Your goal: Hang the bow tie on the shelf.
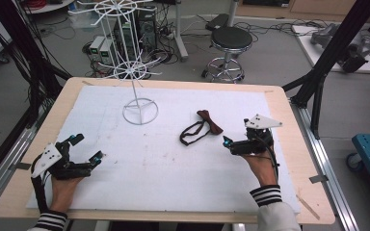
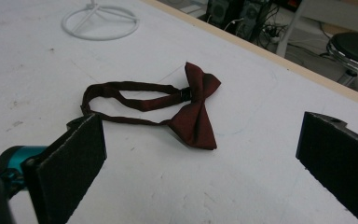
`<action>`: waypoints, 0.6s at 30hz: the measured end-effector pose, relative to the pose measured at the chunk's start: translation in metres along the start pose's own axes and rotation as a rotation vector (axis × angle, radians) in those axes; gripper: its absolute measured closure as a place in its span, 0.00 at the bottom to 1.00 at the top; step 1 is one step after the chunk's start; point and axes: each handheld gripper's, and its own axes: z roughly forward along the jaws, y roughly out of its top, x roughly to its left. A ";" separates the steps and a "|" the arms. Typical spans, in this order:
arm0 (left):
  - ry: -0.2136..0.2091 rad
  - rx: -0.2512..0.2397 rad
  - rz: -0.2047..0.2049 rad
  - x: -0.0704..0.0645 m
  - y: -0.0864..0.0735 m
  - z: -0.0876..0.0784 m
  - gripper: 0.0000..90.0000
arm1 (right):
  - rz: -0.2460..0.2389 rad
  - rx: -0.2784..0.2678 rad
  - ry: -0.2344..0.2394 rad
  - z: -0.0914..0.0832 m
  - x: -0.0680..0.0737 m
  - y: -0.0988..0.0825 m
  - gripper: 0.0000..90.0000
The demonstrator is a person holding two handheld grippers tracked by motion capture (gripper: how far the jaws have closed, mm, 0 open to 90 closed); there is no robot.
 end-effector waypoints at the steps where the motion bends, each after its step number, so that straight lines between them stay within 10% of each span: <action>1: 0.000 0.000 0.000 0.000 0.000 0.000 0.03 | -0.001 0.003 0.004 0.002 -0.001 0.002 0.01; 18: -0.001 0.003 0.001 0.000 0.000 0.000 0.03 | -0.050 0.188 0.109 0.053 -0.010 0.034 0.01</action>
